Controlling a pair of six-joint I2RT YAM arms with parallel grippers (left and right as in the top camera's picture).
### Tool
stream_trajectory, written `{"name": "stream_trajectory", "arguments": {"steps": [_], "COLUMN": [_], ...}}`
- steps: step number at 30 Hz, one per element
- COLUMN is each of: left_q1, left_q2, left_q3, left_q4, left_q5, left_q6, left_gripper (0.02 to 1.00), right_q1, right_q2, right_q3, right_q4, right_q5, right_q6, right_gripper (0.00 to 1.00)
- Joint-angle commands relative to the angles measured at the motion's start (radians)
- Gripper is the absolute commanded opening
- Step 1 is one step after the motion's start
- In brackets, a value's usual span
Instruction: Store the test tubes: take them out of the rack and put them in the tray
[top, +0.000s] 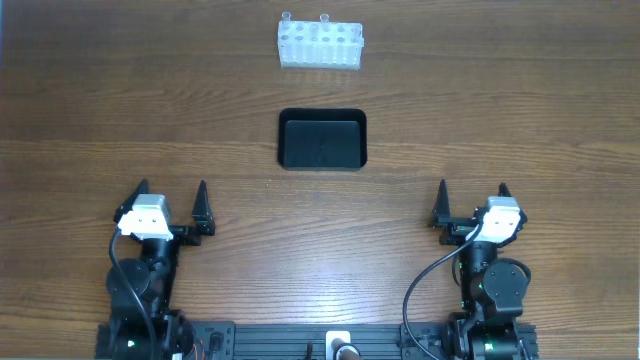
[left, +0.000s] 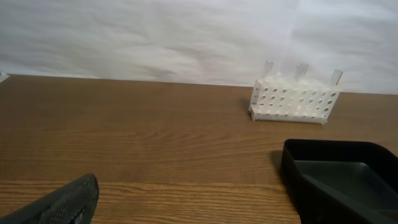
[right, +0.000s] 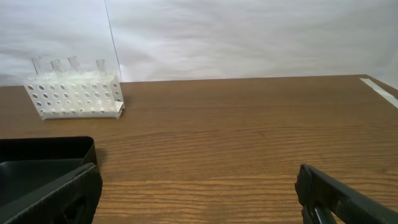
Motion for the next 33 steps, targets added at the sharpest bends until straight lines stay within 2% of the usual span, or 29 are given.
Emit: {"name": "stream_trajectory", "arguments": {"steps": [1, 8, 11, 16, 23, 28, 33], "left_q1": [-0.005, -0.005, -0.01, -0.031, -0.031, -0.065, -0.153], "left_q2": [0.004, 0.004, 0.004, 0.088, 0.592, 0.981, 1.332], "left_q3": [-0.003, -0.003, -0.003, 0.029, 0.27, 0.529, 0.814], "left_q4": [-0.005, -0.005, 0.013, 0.236, 0.452, 0.457, 0.437], "left_q5": [-0.015, -0.009, 0.011, 0.02, 0.031, 0.037, -0.005], "left_q6": [-0.014, -0.015, -0.072, -0.066, -0.063, -0.063, -0.063], "left_gripper": [1.0, 1.0, 1.0, 1.0, 1.0, 1.0, 1.0], "right_q1": [-0.004, -0.004, -0.004, -0.004, -0.004, -0.004, -0.004], "right_q2": [0.003, 0.003, 0.003, 0.003, 0.003, 0.003, 0.003], "right_q3": [-0.005, -0.005, -0.005, -0.005, -0.005, -0.005, -0.005], "right_q4": [-0.003, -0.003, -0.003, -0.003, -0.003, -0.003, -0.003], "right_q5": [0.016, 0.016, 0.016, 0.016, 0.016, 0.016, 0.016], "right_q6": [0.006, 0.006, 0.006, 0.006, 0.006, 0.006, 0.006], "right_gripper": [0.993, 0.993, 0.993, 0.993, 0.991, 0.991, 0.993]}}
